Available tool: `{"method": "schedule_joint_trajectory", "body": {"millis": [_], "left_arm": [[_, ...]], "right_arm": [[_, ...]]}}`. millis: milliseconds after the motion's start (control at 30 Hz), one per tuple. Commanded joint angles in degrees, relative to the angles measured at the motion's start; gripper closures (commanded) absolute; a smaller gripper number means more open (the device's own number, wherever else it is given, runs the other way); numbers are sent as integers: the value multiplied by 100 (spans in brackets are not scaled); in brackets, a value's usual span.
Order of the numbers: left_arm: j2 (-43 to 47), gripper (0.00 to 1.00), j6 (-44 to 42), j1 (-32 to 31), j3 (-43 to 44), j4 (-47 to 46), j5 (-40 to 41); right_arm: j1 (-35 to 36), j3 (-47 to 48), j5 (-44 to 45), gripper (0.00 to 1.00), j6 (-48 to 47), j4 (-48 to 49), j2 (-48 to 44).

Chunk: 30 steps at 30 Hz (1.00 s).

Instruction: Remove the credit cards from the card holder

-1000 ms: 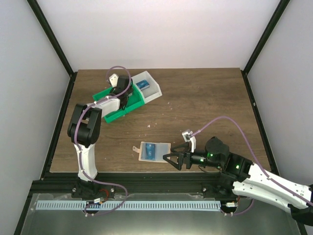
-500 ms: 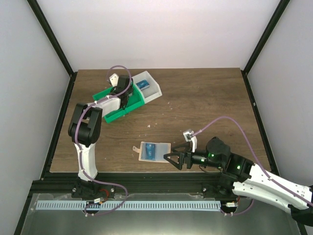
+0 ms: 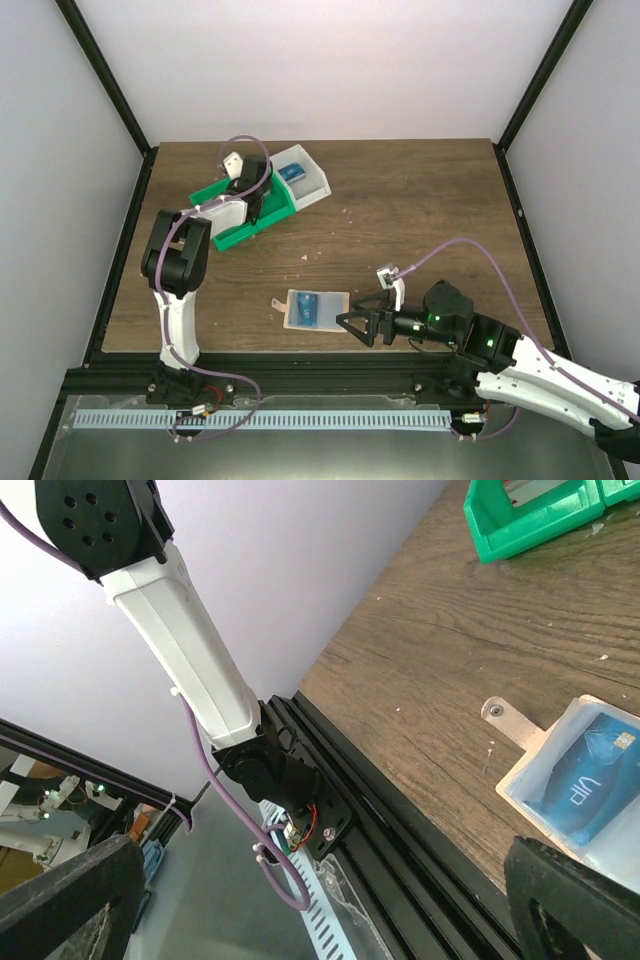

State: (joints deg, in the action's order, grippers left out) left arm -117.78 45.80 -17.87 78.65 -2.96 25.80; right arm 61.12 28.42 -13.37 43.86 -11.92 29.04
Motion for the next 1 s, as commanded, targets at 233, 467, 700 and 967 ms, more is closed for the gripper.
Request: {"method": "schedule_joint_trajectory", "body": {"millis": [233,467,700,967], "left_arm": [[123,52,-344,41,616,717,-3],[641,30,-577,41,431,982,-152],[1556,26,-1173,30,-162,1731,-1289],[3085,16,-1854,-42,-1894,1478,-4306]], "right_arm": [[-13,105,118,0,91,-136,-162],[-13,-20,69,0,135,-81,-84],[-14,377,1014,0,708,-898,406],[-21,407,1419,0,585,-1084,815]]}}
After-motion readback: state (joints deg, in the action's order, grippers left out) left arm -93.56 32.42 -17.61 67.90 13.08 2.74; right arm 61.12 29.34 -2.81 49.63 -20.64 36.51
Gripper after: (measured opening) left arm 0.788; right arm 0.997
